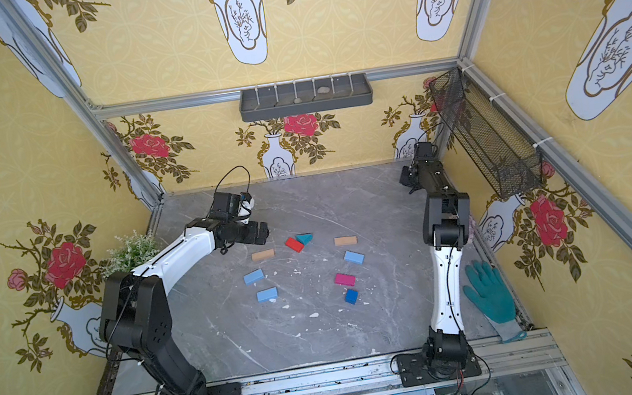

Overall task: Assemble a heart with building blocks
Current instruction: Pick up the building block from the corner of the board, then place the building block at the center of the board.

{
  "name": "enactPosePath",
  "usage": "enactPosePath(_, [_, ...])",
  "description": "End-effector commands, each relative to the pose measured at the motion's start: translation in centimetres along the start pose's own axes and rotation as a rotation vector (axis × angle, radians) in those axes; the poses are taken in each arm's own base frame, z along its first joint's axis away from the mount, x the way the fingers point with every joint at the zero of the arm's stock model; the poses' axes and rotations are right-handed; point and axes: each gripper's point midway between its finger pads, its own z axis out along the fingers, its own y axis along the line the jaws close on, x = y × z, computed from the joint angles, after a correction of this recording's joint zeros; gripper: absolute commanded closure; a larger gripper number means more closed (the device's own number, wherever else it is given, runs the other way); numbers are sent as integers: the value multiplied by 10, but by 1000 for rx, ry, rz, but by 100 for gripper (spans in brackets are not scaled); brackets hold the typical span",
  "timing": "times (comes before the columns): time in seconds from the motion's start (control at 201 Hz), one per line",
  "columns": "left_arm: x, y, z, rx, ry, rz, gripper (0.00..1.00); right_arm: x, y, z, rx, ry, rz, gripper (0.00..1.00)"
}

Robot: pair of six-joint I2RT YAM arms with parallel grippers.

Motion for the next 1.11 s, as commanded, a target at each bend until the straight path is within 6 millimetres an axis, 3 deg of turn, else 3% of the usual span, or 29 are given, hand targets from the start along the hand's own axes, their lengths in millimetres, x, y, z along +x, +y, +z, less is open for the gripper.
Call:
enactPosePath(0.0, [-3, 0, -4, 8, -20, -1, 0, 23, 66, -22, -164, 45, -104, 97])
enactPosePath(0.105, [-5, 1, -8, 12, -35, -6, 0, 51, 132, -44, -251, 76, -281, 95])
enactPosePath(0.189, [-3, 0, -10, 19, -38, -7, 0, 79, 172, -55, -273, 125, -444, 93])
enactPosePath(0.373, [0, -1, -18, 27, -50, 0, 0, 132, 216, -72, -293, 233, -763, 90])
enactPosePath(0.488, [3, -1, -22, 28, -56, 5, 0, 166, 227, -76, -274, 267, -1011, 89])
enactPosePath(0.553, [5, -1, -24, 30, -55, 6, 0, 174, 224, -73, -233, 258, -1100, 84])
enactPosePath(0.582, [6, -1, -24, 31, -54, 8, 0, 178, 223, -72, -229, 265, -1129, 76])
enactPosePath(0.632, [7, 0, -26, 30, -57, 8, 0, 185, 219, -69, -233, 295, -1158, 45])
enactPosePath(0.697, [10, 0, -28, 29, -52, 8, 0, 189, 212, -65, -203, 317, -1182, 29])
enactPosePath(0.757, [12, 1, -30, 27, -53, 10, 0, 179, 211, -64, -159, 284, -1149, 0])
enactPosePath(0.981, [18, 4, -34, 22, -57, 1, 0, 159, 233, -80, -221, 301, -885, 2])
enactPosePath(1.05, [17, 5, -36, 19, -62, -3, 0, 152, 239, -83, -227, 327, -712, 0])
enactPosePath(1.1, [17, 5, -37, 17, -65, -2, 0, 147, 238, -84, -197, 359, -565, 5])
